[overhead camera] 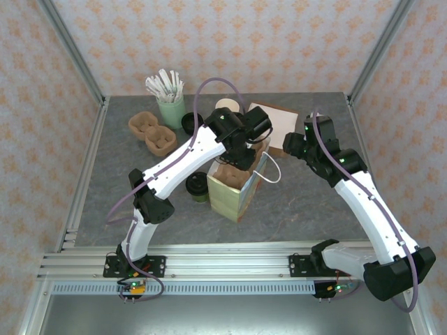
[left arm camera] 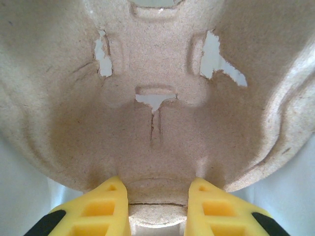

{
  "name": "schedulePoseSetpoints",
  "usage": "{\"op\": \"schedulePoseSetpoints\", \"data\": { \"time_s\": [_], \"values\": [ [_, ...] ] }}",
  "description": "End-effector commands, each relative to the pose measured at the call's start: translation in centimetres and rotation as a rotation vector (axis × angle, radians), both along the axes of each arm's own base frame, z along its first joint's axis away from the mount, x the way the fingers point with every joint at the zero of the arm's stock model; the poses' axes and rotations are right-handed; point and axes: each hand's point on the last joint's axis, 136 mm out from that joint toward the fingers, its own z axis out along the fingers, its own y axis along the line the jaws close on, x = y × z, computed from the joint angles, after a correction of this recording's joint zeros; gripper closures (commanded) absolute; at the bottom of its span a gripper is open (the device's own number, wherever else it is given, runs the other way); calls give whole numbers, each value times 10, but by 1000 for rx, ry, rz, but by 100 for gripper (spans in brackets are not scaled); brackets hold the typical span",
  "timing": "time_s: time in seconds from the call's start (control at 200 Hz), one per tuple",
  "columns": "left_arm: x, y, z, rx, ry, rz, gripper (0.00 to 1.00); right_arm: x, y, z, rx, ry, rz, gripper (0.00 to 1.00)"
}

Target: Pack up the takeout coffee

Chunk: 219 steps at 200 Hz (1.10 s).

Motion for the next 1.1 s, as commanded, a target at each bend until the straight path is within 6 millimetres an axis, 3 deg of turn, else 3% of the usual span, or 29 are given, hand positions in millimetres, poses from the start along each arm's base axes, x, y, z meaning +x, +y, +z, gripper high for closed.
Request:
{"op": "schedulePoseSetpoints", "data": {
  "time_s": [0.0,0.335,0.841,1.091],
  "values": [
    [-17,10,22,-17,6,6,77,3,-1,-3,-3,-4,-4,37],
    [-23,17,25,-3,19,10,77,6,2,-6,1,5,4,37],
    [-35,18,0,55,107,-11,77,7,2,-12,-5,12,5,37],
    [-30,20,17,29,59,-2,77,7,3,-13,1,16,11,37]
  ]
}}
